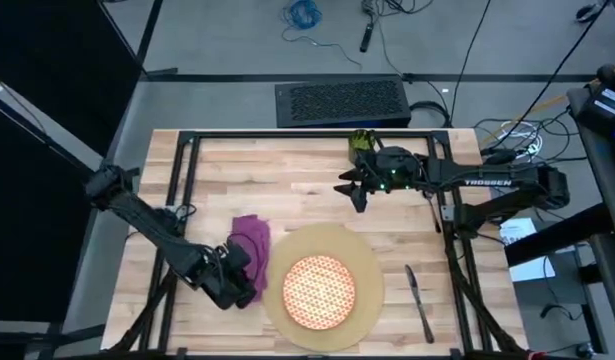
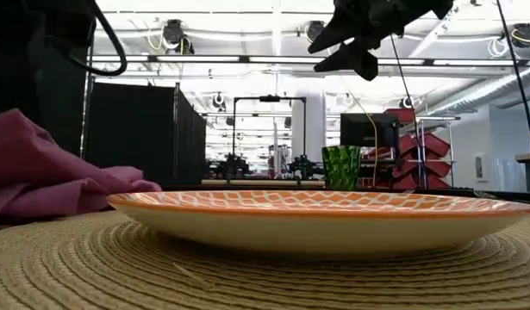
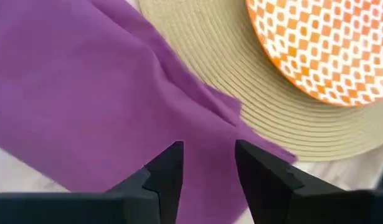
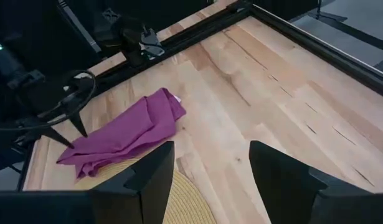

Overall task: Set table place
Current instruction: Move the purple table napkin to the left of the brown table mat

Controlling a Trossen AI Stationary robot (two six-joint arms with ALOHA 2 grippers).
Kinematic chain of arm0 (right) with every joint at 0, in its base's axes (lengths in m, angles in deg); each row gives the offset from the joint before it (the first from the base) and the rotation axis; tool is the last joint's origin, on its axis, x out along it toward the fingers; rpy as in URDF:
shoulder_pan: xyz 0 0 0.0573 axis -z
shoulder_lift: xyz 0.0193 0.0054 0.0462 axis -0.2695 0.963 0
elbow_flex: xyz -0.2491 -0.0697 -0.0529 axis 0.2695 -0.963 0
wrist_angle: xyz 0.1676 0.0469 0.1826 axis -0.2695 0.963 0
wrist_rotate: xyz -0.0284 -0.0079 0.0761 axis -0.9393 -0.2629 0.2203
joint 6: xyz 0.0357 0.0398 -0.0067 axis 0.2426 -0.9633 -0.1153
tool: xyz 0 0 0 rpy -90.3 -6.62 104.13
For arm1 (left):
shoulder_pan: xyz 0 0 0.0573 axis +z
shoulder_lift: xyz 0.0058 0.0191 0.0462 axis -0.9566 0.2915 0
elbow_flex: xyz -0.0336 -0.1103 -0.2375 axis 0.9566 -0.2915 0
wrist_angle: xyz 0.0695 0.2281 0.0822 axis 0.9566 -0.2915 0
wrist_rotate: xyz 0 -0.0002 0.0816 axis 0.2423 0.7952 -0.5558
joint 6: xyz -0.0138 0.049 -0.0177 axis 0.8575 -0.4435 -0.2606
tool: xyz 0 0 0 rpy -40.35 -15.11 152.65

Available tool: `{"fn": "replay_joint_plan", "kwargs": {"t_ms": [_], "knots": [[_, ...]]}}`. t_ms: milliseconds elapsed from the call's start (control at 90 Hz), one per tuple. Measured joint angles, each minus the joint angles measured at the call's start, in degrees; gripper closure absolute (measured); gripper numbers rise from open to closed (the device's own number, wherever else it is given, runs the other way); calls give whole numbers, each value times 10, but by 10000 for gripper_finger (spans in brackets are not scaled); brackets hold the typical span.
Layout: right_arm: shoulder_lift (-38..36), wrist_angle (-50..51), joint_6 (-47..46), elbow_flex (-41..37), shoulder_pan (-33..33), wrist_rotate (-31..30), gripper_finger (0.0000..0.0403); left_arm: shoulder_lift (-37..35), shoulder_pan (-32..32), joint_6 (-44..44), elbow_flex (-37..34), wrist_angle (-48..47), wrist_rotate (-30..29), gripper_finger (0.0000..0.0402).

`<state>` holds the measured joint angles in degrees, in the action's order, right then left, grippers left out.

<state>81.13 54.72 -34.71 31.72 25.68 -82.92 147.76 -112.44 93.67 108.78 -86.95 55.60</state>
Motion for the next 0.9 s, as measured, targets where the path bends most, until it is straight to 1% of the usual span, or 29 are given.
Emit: {"fn": "replay_joint_plan", "kwargs": {"t_ms": [211,278,400,567,711,822,900], "knots": [[0,0,3,0,0,0,206,49,-1,-16,0,53,29,270],[0,0,4,0,0,0,206,68,-1,-16,0,60,40,270],[0,0,6,0,0,0,206,89,-1,-20,0,59,42,270],[0,0,8,0,0,0,206,85,2,-16,0,58,44,270],[0,1,7,0,0,0,206,80,3,-33,7,101,88,270],[0,0,8,0,0,0,206,51,1,-64,41,91,85,270],[0,0,8,0,0,0,206,25,4,-79,66,45,68,270]]}}
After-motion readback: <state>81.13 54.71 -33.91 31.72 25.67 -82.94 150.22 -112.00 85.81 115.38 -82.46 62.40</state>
